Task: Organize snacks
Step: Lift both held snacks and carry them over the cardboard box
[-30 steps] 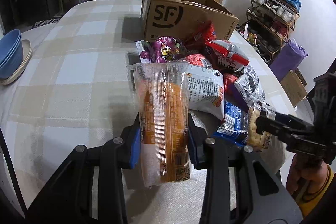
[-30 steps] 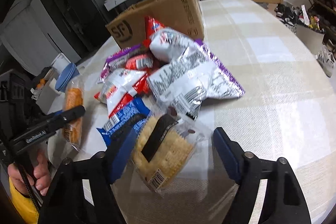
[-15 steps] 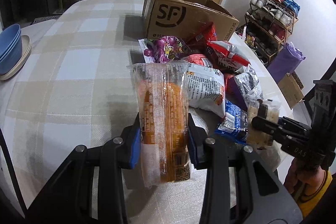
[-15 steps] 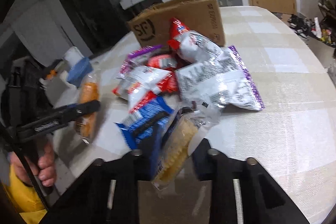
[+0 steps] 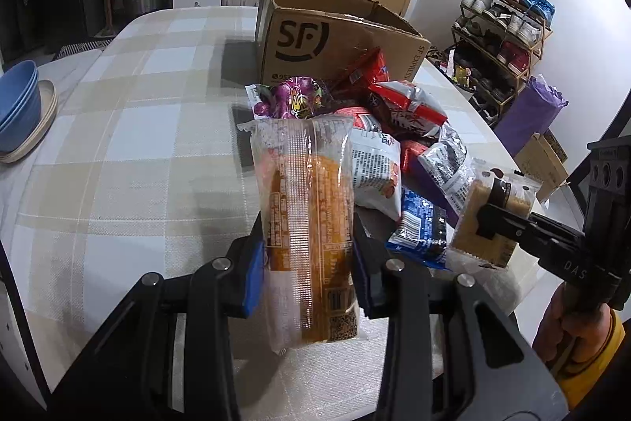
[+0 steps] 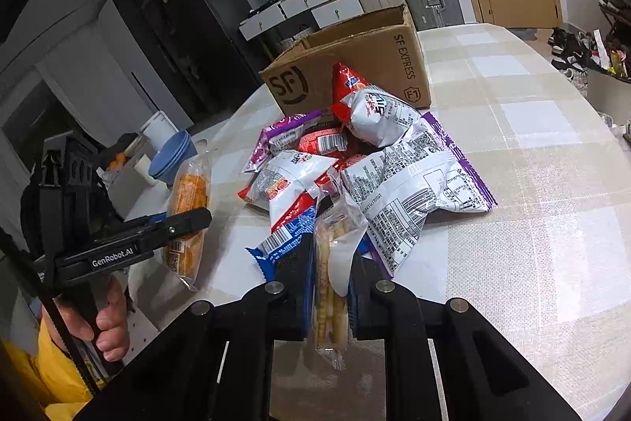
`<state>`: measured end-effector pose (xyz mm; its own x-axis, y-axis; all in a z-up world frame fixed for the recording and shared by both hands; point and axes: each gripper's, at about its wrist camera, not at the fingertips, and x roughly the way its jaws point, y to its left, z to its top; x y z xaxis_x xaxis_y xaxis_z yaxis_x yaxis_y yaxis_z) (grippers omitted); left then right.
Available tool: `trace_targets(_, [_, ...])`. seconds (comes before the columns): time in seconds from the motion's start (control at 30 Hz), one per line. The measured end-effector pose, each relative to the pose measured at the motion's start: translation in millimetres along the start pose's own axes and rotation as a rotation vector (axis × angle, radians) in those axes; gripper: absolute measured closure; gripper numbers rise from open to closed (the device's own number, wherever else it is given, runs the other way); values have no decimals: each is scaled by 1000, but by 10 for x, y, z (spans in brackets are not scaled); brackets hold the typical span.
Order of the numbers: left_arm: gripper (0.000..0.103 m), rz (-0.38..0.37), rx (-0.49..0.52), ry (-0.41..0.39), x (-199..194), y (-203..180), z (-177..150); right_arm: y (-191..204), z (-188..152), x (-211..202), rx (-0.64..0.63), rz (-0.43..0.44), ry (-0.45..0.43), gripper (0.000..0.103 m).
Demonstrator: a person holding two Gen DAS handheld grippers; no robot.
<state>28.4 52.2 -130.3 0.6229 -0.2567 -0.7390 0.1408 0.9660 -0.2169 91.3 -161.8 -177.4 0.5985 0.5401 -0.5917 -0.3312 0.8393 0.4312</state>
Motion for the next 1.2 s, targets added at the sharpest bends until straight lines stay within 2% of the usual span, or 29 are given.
trace_targets(0.57, [69,11,16,-26,-184,-61,128,134,186,-363,-35,56,-97,89])
trace_targets(0.7, [69,-24,9,-41,-312,-61,273,174,313,-441,-51,68,-114,89])
trace_targets(0.93, [69,-70,48,-80,-562,-155,650,238,726,-616,-52,139,-152,89])
trace_targets(1.2, [69,-46,90,-140,-744,-273,1271,427,1426,-795,-117,189,-221,89])
